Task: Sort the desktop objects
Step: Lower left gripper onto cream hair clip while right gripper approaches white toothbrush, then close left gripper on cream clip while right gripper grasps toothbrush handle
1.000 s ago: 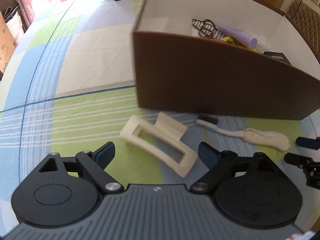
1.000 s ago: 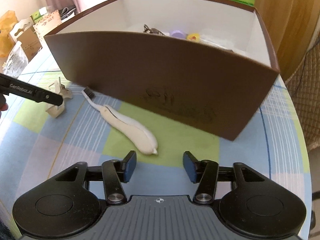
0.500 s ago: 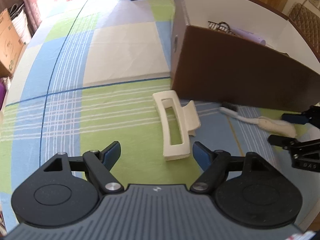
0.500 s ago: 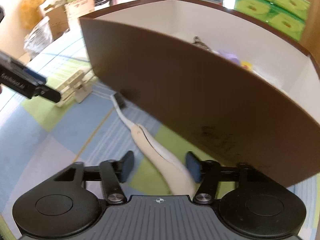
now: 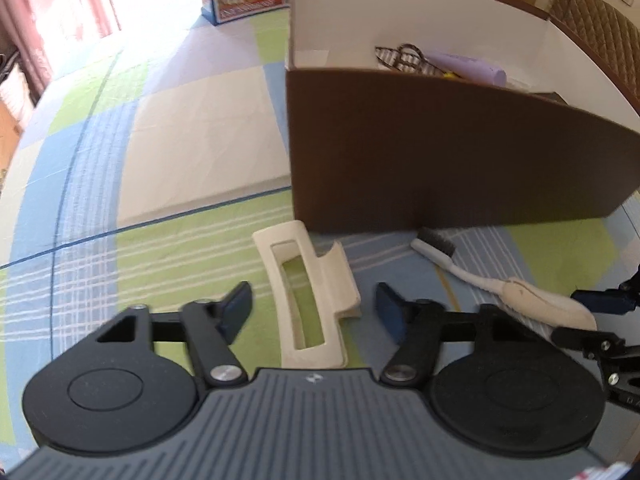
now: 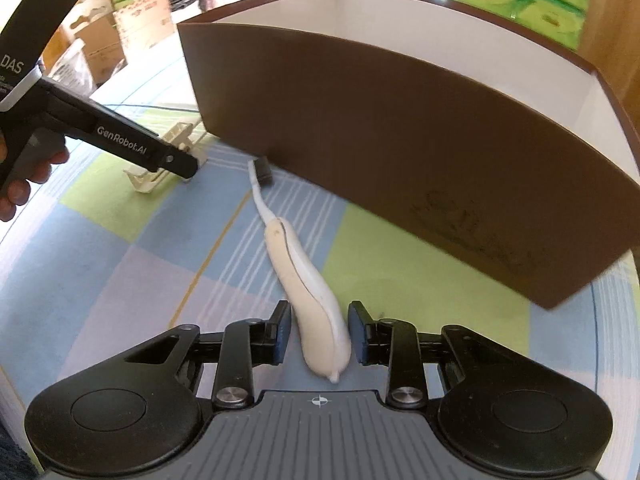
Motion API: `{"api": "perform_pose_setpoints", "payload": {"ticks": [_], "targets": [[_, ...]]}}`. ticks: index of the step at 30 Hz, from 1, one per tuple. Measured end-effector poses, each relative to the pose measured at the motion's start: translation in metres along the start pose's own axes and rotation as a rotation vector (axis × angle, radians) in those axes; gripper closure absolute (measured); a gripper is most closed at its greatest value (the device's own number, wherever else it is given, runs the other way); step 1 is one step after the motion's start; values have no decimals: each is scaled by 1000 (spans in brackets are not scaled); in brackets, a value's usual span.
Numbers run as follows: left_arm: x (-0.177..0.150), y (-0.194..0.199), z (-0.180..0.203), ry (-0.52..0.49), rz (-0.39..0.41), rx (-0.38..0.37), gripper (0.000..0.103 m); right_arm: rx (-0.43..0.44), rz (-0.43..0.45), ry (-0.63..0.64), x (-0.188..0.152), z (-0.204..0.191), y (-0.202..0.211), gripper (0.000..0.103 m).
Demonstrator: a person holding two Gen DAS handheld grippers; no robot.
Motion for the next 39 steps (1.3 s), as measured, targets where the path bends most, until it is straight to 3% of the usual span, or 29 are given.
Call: {"api": "perform_pose_setpoints", "payload": {"ticks": [1,2,9,17,21,23,25,27,39], "targets": [[-3,-2,0,-7,-8,-12,64,-11,-3,-12,0,-1,-1,74],[-5,-1,1,-14,-13,-22,66,-20,-7,-30,0,2,0,74],[-33,17,3,-74,-41,-63,66,-21,9,-37,1,3,2,73],[-74,45,-9,3,-63,-64,66,12,51,23,16,-19,-11,64],[-74,48,-11,18,-51,-50,63,19,69,41,28,-27,-20,64],[-72,47,-12,19,-47,-41,62,24,63,59,31,-31,-23,68],[-71,44,-11,19,-38,-34,62,36,62,80,30,-37,-21,82],[-71,44,-9,10,-33,-25,62,37,62,108,27,-45,-19,85],[-75,48,1,-6,-47,-33,67,66,4,108,0,-54,6,86]]}}
Point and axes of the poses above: each gripper's, at about its wrist camera, not at the fingertips, and y roughly against the way its jaws point, z to its right, x to its top, the point moved 9 cm from there along -y, roughly the way its jaws point, and after that the axes turned 12 degrees about -x, right-handed, at the moved point
